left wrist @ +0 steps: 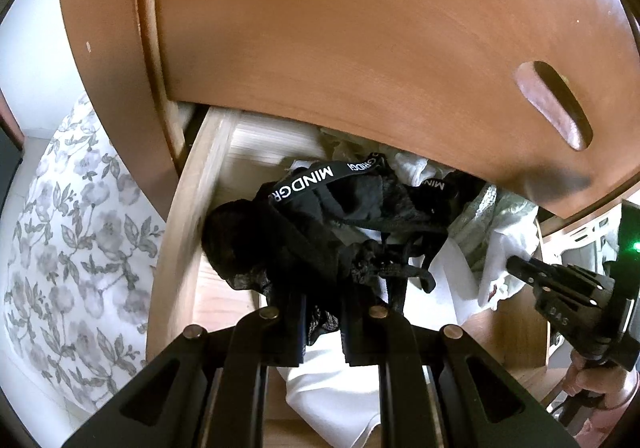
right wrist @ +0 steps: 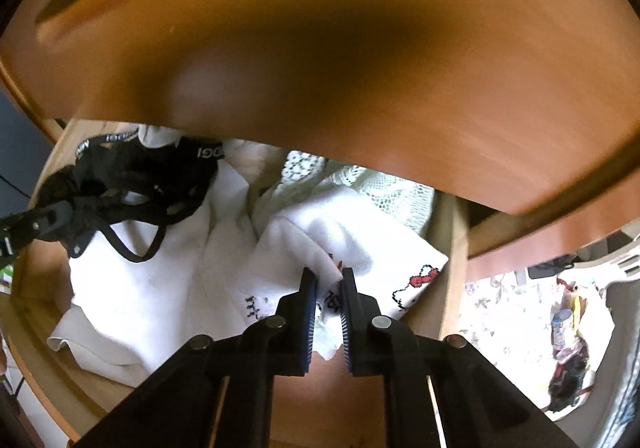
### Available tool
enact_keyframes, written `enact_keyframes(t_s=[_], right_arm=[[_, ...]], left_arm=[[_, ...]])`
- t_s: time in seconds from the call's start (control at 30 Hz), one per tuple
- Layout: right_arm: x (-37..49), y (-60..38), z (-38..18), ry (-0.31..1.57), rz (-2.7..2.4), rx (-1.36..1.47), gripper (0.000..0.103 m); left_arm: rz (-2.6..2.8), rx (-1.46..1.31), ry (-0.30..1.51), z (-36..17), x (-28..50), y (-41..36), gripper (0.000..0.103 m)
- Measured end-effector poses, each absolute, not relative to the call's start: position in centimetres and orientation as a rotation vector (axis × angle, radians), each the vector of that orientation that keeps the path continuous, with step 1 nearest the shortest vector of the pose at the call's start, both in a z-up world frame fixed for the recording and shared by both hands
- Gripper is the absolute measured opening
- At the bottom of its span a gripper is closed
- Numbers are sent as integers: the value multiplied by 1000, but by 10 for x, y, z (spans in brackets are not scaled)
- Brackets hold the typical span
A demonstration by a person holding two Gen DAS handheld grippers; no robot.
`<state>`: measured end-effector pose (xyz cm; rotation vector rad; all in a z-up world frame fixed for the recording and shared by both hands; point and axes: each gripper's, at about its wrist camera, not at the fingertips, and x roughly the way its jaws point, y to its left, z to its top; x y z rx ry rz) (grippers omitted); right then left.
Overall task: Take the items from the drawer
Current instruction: 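Grasp the black lace garment with the left tool while the right tool grasps the other Hello Kitty sock, then lift the black garment and white sock out of the drawer with both tools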
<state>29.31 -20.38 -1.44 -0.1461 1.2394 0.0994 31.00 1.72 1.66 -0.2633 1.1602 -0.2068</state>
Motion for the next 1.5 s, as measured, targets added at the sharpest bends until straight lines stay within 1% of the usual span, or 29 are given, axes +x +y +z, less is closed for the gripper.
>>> enact_keyframes(t_s=[0.2,0.43,0.47,0.83,1.03,1.5], right_arm=[[269,-215,10,1182,110,-82,12],[231,-234,49,1098,140,-31,12],[230,-239,46,1089,143,-27,12],[197,-242,95,988,170,-8,12],[184,-238,106,954,175,5,12],[134,-234,160,851,200,13,12]], left_arm=[[-215,-288,1136,21,306,25,11],[-225,-309,1087,40,292,31,11],[-227,-312,1079,43,290,30,10],[-248,-323,972,94,260,37,10],[-255,-324,917,123,243,40,10],[-296,-303,764,193,184,41,10]])
